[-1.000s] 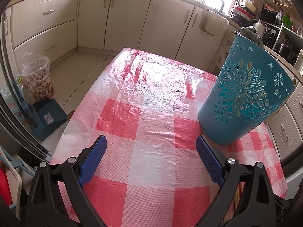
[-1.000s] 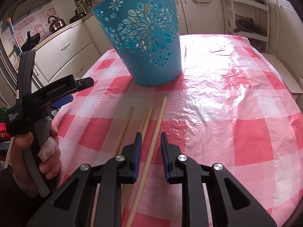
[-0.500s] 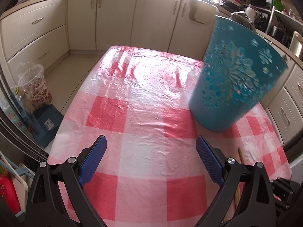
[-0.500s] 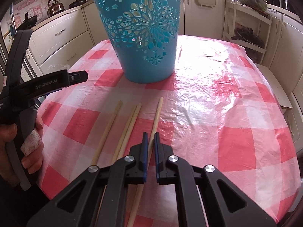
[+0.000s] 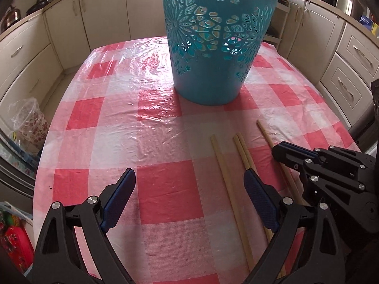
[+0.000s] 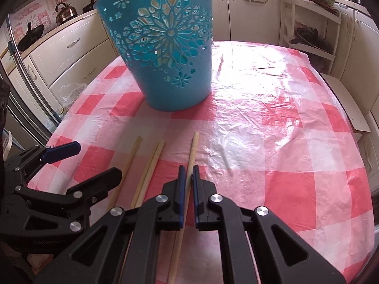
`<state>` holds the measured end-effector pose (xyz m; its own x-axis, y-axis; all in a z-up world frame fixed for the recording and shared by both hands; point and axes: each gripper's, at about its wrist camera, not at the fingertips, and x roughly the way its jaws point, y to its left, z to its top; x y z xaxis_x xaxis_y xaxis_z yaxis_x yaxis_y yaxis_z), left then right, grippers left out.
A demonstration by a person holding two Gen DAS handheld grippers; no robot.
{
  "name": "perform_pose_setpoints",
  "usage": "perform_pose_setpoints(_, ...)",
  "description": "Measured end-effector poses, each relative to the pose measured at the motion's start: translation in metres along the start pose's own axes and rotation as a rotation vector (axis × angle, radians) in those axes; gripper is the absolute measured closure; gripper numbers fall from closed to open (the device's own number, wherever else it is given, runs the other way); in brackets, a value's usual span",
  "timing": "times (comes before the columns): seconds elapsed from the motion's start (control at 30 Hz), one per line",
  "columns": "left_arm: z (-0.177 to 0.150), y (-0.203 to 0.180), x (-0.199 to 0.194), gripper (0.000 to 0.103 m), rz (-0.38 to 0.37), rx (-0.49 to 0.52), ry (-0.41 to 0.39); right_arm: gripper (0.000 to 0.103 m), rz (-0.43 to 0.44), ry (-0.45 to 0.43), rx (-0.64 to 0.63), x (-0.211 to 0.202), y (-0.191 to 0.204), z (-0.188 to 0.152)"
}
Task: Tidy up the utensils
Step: 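Grip a chopstick with the right tool while the left tool grasps another chopstick, then lift the chopstick with the left tool toward the teal basket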
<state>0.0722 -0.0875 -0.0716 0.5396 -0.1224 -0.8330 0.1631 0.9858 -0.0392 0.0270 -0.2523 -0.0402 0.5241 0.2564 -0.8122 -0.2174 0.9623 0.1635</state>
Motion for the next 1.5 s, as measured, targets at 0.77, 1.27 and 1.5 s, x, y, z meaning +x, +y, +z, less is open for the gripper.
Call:
perform_pose_setpoints(0.77,0.014,-0.006,0.010,0.090,-0.051,0.124,0.047,0.096,0.037,-0.005,0.034,0.001,-0.008,0.004)
perform_pose_setpoints(1.27,0.013,0.004,0.011,0.098,-0.044,0.038,-0.021,0.097,0.004,-0.022,-0.020,0.004,0.000,0.005)
perform_pose_setpoints(1.5,0.010,0.029,0.010,0.097,-0.090,-0.095,-0.031,0.095,0.003,-0.013,-0.004,0.004,-0.004,0.006)
